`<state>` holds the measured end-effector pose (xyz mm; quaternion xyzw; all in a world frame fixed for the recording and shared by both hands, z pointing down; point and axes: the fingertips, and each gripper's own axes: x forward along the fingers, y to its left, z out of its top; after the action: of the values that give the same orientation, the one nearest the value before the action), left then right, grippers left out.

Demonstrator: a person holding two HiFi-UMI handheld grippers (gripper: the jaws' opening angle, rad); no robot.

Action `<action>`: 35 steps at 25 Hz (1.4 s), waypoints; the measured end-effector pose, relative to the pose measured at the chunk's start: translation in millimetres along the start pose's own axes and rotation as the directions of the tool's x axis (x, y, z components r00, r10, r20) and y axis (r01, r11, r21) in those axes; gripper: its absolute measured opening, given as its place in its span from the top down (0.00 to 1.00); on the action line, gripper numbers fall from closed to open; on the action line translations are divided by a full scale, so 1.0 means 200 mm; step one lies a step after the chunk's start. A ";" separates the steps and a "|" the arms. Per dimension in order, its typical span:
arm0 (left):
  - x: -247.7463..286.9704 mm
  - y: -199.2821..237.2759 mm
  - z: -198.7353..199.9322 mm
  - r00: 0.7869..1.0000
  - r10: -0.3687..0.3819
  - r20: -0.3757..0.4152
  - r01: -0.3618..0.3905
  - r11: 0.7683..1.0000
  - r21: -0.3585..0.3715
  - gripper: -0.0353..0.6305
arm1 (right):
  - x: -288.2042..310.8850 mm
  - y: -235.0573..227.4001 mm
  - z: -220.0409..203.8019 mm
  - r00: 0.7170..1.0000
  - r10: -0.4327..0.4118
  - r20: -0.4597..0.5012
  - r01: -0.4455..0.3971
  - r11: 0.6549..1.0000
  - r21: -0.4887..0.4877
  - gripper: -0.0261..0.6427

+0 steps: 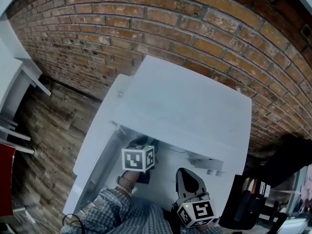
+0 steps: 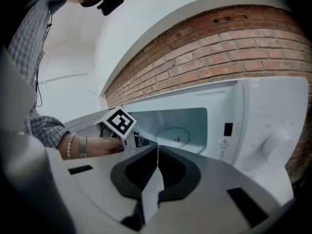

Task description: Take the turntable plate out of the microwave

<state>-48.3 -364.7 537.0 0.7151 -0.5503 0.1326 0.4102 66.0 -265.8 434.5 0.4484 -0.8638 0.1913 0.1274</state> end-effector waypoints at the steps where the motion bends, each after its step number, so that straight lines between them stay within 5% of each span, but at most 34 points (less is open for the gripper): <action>1: 0.01 0.01 0.00 1.000 0.007 -0.005 -0.007 1.000 -0.024 0.71 | 0.00 -0.01 0.00 1.000 -0.004 -0.002 0.004 1.000 0.004 0.93; 8: 0.06 0.04 0.00 1.000 -0.004 -0.027 -0.001 0.987 -0.160 0.71 | 0.02 -0.05 -0.02 1.000 -0.019 -0.010 0.020 0.999 0.038 0.93; 12: 0.09 0.03 0.03 0.999 -0.042 0.014 0.044 0.961 -0.274 0.71 | 0.03 -0.06 -0.02 1.000 -0.026 -0.011 0.026 0.999 0.041 0.93; 18: 0.10 0.08 0.03 0.996 -0.082 0.045 0.093 0.855 -0.510 0.74 | 0.04 -0.08 -0.03 0.999 -0.045 -0.013 0.046 0.997 0.060 0.93; 20: 0.10 0.11 0.03 0.996 -0.073 0.054 0.091 0.834 -0.545 0.87 | 0.05 -0.08 -0.04 0.999 -0.048 -0.014 0.048 0.997 0.063 0.93; 27: 0.08 0.12 0.01 0.987 -0.093 0.129 0.155 0.741 -0.653 0.89 | 0.11 -0.05 -0.11 0.999 0.014 -0.033 -0.009 0.987 0.160 0.93; 31: 0.06 0.11 -0.01 0.983 -0.109 0.150 0.183 0.695 -0.695 0.89 | 0.20 0.02 -0.20 0.989 0.139 -0.055 -0.116 0.946 0.304 0.93; 35: 0.03 0.09 -0.01 0.975 -0.132 0.180 0.222 0.670 -0.708 0.89 | 0.29 0.03 -0.25 0.977 0.212 -0.011 -0.176 0.840 0.513 0.93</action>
<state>-61.5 -367.5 550.0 0.5513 -0.5082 -0.1765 0.6377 29.7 -282.7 501.1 0.3694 -0.8186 0.4395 0.0135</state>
